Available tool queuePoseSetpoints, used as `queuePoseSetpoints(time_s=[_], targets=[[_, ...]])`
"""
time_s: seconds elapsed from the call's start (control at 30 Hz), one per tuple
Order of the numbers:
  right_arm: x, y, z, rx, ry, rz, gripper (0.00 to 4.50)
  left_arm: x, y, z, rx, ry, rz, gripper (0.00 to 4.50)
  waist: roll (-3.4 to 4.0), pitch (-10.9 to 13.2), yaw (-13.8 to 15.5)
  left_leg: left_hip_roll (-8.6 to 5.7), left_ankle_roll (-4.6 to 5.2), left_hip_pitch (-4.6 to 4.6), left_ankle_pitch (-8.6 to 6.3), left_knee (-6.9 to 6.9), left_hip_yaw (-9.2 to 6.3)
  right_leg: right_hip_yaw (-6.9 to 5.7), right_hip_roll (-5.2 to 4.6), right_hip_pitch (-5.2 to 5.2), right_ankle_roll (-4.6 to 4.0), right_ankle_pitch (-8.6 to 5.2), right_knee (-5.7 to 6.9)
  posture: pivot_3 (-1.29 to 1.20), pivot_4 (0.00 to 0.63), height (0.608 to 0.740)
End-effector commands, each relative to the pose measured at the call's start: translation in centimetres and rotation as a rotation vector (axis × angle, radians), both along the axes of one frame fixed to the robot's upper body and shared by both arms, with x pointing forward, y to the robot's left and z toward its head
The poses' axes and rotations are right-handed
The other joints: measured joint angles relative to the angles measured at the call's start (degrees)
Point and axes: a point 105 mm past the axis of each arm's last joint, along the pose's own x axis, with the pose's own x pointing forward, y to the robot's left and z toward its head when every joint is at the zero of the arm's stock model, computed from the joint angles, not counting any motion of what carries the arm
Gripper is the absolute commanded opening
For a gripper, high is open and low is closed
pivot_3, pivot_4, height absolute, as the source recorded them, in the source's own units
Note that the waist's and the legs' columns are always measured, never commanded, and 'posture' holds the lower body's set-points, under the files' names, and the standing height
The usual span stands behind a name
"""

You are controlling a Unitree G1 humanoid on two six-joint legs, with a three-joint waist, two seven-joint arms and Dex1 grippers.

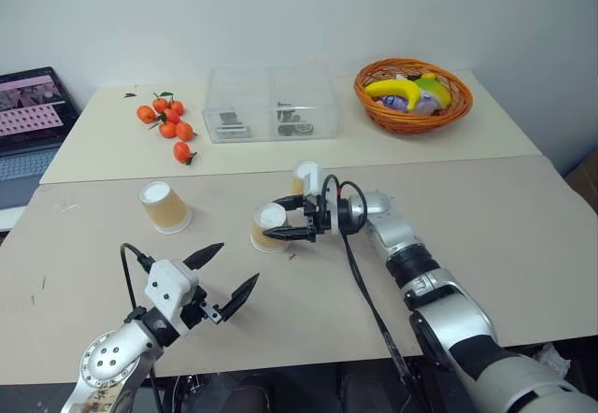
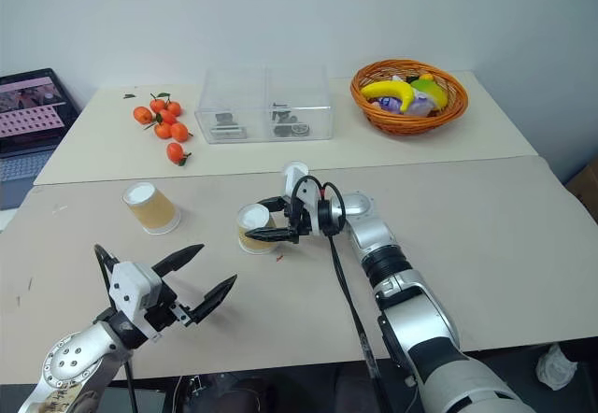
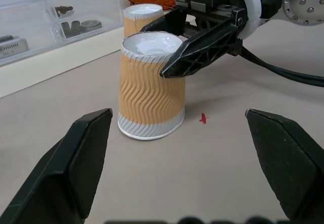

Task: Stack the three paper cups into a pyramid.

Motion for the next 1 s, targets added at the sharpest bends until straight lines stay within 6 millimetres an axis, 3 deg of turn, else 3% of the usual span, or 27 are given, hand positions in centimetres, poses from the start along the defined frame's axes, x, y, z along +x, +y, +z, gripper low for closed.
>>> queuePoseSetpoints(time_s=[0.03, 0.13, 0.37, 0.57, 0.8, 0.9, 1.0], targets=[[-0.3, 0.5, 0.4, 0.031, 0.007, 0.008, 3.72, 0.1, -0.2, 0.5, -0.003, -0.031, -0.016, 4.5, 0.0, 0.0, 0.0, 0.01, 0.0, 0.0, 0.0, 0.0, 0.01, 0.0, 0.01, 0.0, -0.01, 0.01, 0.0, 0.0, 0.15, 0.728], [-0.2, 0.6, -0.1, 0.005, -0.009, -0.019, 4.43, 0.2, -0.4, 0.5, -0.006, -0.033, -0.024, 4.5, 0.0, 0.0, 0.1, 0.02, 0.0, 0.0, 0.0, 0.0, 0.01, 0.0, 0.03, 0.0, -0.02, 0.01, 0.0, 0.0, 0.15, 0.728], [-0.1, -0.9, 0.8, 0.02, 0.066, -0.016, 4.43, 0.6, -0.7, 0.2, -0.009, -0.029, -0.047, 4.5, 0.01, 0.0, 0.1, 0.02, -0.01, -0.01, 0.0, 0.0, 0.02, 0.01, 0.04, -0.02, -0.03, 0.02, 0.01, 0.0, 0.15, 0.728], [-0.1, -4.5, 1.6, 0.004, 0.067, -0.065, 4.43, 1.1, -0.5, 0.1, -0.014, -0.031, -0.061, 4.5, 0.0, 0.0, 0.2, 0.03, -0.01, -0.02, 0.0, 0.0, 0.03, 0.01, 0.04, -0.02, -0.03, 0.02, -0.01, 0.0, 0.15, 0.728], [0.2, -10.2, 3.0, -0.008, -0.014, -0.232, 4.43, 1.0, -0.1, 0.2, -0.01, -0.035, -0.063, 4.5, 0.0, 0.0, 0.2, 0.05, 0.0, -0.04, -0.01, 0.01, 0.08, 0.02, 0.03, -0.01, -0.03, 0.02, -0.03, 0.0, 0.15, 0.728], [1.3, -13.3, 3.3, -0.066, -0.107, -0.371, 4.43, 1.0, 0.2, 0.3, -0.011, -0.036, -0.053, 4.5, 0.0, 0.0, 0.3, 0.07, 0.0, -0.03, -0.01, 0.01, 0.16, 0.04, 0.03, 0.0, -0.03, 0.02, -0.02, 0.0, 0.15, 0.728], [2.6, -13.9, 3.4, -0.076, -0.127, -0.444, 4.43, 0.9, 0.3, 0.3, -0.01, -0.034, -0.052, 4.5, -0.02, 0.0, 0.1, 0.08, 0.0, -0.02, -0.01, 0.02, 0.23, 0.04, 0.03, 0.04, -0.03, 0.03, -0.05, 0.0, 0.15, 0.728]])
